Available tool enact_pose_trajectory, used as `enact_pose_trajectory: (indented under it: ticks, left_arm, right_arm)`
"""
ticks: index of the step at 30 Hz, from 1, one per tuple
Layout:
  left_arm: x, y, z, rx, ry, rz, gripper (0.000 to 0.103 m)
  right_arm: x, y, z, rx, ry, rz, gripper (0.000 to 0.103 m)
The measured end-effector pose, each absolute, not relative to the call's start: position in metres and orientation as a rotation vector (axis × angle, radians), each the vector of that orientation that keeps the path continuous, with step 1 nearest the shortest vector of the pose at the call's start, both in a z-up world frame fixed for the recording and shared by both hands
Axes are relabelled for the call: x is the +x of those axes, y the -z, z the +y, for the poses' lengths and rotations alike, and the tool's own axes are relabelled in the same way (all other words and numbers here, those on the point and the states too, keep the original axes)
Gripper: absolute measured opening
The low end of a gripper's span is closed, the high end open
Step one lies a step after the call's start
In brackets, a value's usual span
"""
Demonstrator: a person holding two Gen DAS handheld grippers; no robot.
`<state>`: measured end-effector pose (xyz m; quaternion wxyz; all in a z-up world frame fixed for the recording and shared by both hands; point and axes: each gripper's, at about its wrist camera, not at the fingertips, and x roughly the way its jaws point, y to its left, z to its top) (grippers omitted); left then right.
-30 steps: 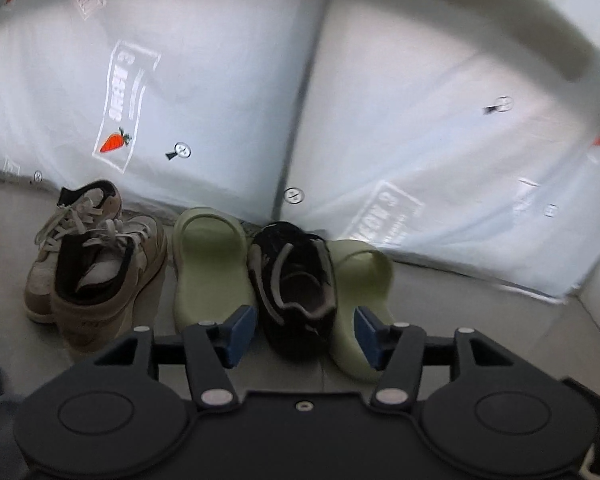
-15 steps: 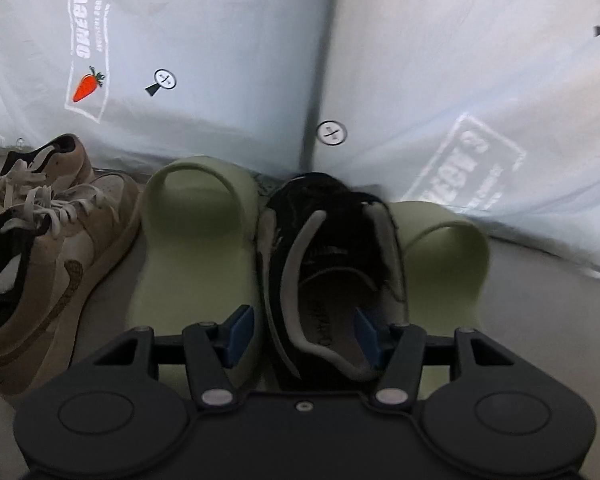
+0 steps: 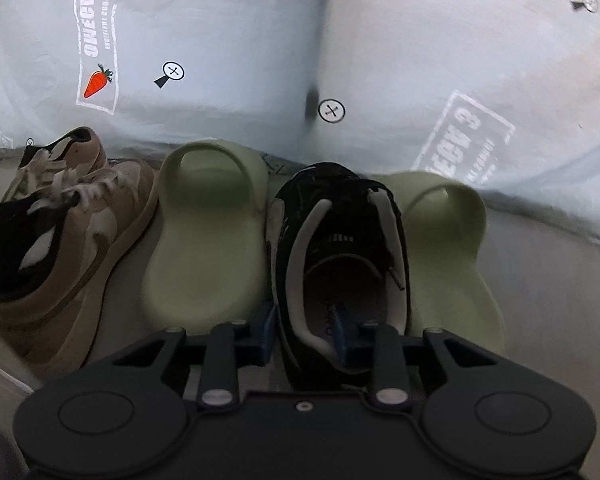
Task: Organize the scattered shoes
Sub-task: 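Carry the second black sneaker and set it beside the first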
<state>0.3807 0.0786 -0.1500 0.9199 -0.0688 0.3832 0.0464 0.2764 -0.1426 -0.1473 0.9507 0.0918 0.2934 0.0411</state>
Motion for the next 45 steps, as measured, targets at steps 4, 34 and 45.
enact_pose_trajectory:
  ticks: [4,34,45]
  left_arm:
    - [0.347,0.148,0.080,-0.124,-0.075,0.804,0.030]
    - [0.146,0.144,0.064,-0.005,0.104,0.845,0.030]
    - [0.114,0.141,0.045,0.006,0.219,0.875,0.033]
  right_arm:
    - [0.265,0.138,-0.144,0.213,-0.074,0.598,0.103]
    - [0.111,0.105,-0.167,0.360,0.066,0.608,0.103]
    - [0.094,0.113,-0.174,0.350,0.066,0.643,0.103]
